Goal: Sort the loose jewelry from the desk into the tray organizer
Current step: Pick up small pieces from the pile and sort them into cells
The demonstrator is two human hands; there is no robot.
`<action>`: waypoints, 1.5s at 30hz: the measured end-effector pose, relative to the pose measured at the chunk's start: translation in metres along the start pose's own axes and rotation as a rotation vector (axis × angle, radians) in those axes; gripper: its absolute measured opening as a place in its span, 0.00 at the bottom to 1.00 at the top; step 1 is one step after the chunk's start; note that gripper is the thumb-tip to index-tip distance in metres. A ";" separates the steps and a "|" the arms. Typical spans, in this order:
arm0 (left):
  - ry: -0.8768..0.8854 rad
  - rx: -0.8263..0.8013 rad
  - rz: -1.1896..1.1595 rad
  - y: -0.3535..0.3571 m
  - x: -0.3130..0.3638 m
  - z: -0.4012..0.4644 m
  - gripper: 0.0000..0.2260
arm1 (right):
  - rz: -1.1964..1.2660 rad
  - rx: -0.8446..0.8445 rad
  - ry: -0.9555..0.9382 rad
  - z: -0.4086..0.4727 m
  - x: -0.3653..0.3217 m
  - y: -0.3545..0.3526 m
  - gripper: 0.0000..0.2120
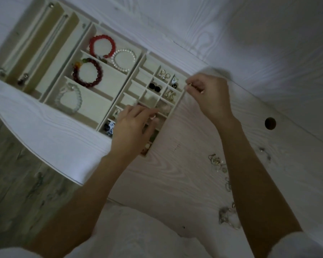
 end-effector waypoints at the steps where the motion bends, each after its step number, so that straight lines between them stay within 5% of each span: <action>1: -0.024 0.030 -0.009 -0.006 -0.007 0.002 0.12 | -0.094 -0.031 -0.023 0.008 -0.002 0.005 0.08; 8: -0.128 0.133 0.007 -0.030 -0.039 0.013 0.11 | -0.438 -0.103 -0.077 0.025 -0.003 0.015 0.07; 27: -0.183 0.147 0.028 -0.034 -0.065 0.022 0.13 | -0.482 -0.122 -0.099 0.037 -0.010 0.029 0.04; 33: -0.178 0.139 0.041 -0.033 -0.065 0.022 0.12 | -0.474 0.013 -0.133 0.038 -0.018 0.023 0.05; 45: -0.176 0.163 0.044 -0.033 -0.064 0.023 0.12 | -0.658 0.024 0.006 0.037 -0.016 0.043 0.07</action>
Point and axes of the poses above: each hand's wrist, its own z-axis towards the middle knuckle, its own y-axis out of the palm, x = y × z, the point moved 7 cm from there along z, towards the middle knuckle, and after that the axes turned 9 degrees about -y, right-handed, at the moved point
